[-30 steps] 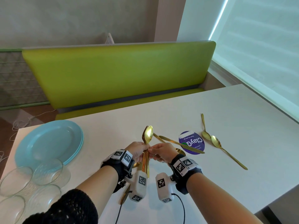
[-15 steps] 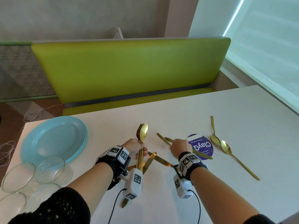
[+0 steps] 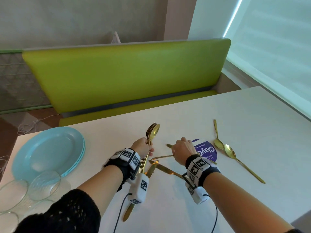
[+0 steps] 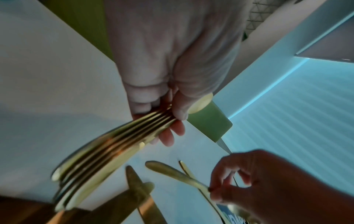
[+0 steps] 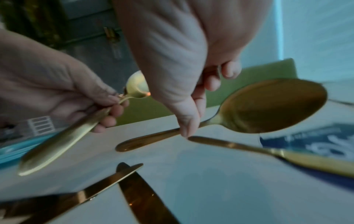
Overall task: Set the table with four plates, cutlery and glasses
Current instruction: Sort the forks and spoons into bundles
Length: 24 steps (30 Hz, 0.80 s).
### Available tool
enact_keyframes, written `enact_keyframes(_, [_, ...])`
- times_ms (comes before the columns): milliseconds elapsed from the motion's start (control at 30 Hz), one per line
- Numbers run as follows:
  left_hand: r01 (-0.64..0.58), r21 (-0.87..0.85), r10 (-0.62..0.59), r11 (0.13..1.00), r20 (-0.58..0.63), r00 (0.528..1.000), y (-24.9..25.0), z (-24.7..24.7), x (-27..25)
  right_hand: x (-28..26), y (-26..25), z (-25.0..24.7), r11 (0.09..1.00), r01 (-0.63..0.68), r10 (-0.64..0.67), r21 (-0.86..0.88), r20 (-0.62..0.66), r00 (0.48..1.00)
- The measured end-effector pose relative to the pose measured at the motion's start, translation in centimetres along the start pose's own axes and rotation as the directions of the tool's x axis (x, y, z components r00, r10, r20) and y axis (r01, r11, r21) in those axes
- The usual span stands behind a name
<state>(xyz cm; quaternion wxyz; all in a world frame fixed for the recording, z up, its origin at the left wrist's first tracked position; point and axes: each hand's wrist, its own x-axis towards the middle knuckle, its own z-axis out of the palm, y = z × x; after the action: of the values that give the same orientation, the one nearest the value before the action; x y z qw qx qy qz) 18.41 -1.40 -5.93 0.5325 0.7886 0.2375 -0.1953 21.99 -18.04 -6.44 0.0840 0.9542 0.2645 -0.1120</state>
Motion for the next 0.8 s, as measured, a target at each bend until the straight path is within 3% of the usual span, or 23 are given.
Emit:
enact_keyframes(133, [-0.015, 0.14, -0.005, 0.99, 0.143, 0.99, 1.0, 1.3, -0.4, -1.4, 0.3, -2.1, 0.954, 0.257, -0.265, -0.152, -0.036, 0.963])
enact_keyframes(233, [-0.059, 0.29, -0.021, 0.955, 0.264, 0.964, 1.4, 2.8, -0.8, -2.3, 0.3, -2.8, 0.908, 0.354, -0.365, -0.224, -0.008, 0.931])
enact_keyframes(567, [-0.218, 0.281, 0.104, 0.935, 0.371, 0.923, 1.6, 7.5, -1.6, -4.6, 1.3, -2.3, 0.877, 0.408, -0.429, -0.254, -0.032, 0.903])
enact_keyframes(800, [-0.277, 0.247, 0.163, 0.929, 0.399, 0.902, 1.7, 8.8, -1.8, -5.6, 3.1, -1.0, 0.923, 0.335, -0.367, -0.191, -0.168, 0.915])
